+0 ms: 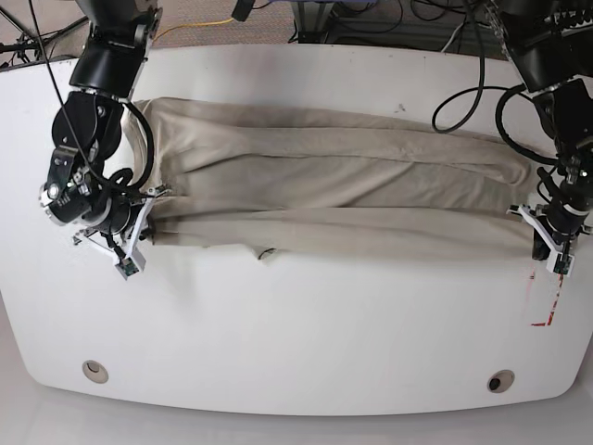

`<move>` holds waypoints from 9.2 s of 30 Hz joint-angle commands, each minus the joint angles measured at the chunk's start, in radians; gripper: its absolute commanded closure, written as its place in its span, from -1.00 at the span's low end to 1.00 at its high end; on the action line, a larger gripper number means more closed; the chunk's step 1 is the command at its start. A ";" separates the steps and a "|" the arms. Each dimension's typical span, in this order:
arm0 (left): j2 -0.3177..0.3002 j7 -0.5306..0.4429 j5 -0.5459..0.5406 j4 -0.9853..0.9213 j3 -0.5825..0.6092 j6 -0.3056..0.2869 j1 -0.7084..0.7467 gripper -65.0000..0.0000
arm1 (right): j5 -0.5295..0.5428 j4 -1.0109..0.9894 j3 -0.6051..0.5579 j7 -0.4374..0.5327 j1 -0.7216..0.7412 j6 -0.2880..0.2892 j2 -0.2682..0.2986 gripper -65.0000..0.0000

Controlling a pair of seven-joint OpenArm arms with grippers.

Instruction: Fold the T-shirt properly

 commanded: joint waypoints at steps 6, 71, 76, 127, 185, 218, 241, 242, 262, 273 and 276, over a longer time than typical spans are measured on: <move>-0.014 -0.028 -0.012 0.052 -0.101 -0.090 0.063 1.00 | 0.012 0.153 0.013 -0.022 -0.086 0.001 0.011 1.00; 0.094 0.285 -0.006 0.330 -0.196 -0.095 0.225 -0.49 | 0.531 0.251 0.356 -0.012 -0.434 0.001 -0.045 -0.24; 0.143 0.284 0.025 0.215 -0.196 -0.095 0.159 -0.49 | 0.531 0.165 0.259 -0.015 -0.413 0.001 -0.078 0.33; 0.217 0.391 0.080 0.192 -0.245 -0.095 0.271 -0.18 | 0.124 -0.434 -0.243 0.256 0.178 0.001 0.022 -0.43; 0.214 0.388 0.083 0.184 -0.148 -0.095 0.250 -0.18 | -0.066 -0.001 -0.059 0.031 -0.006 0.001 -0.187 1.00; 0.215 0.406 0.005 0.192 -0.155 -0.095 0.167 -0.18 | 0.105 0.157 0.089 0.011 -0.164 0.001 -0.228 -0.36; 0.100 0.664 -0.402 0.098 -0.520 -0.095 0.146 -0.95 | 0.131 -0.170 -0.002 0.190 -0.210 0.001 -0.173 0.31; 0.095 0.655 -0.402 0.072 -0.526 -0.095 0.146 -0.95 | 0.131 -0.173 -0.002 0.192 -0.207 0.001 -0.171 0.31; 0.082 0.624 -0.554 -0.083 -0.400 -0.095 0.195 -0.94 | 0.132 -0.122 0.000 0.186 -0.222 0.001 -0.170 0.32; 0.082 0.623 -0.557 -0.131 -0.363 -0.095 0.196 0.50 | 0.132 -0.107 0.003 0.186 -0.221 0.001 -0.171 0.33; 0.082 0.623 -0.554 -0.092 -0.363 -0.095 0.196 0.94 | 0.132 -0.107 0.003 0.186 -0.222 0.001 -0.174 0.33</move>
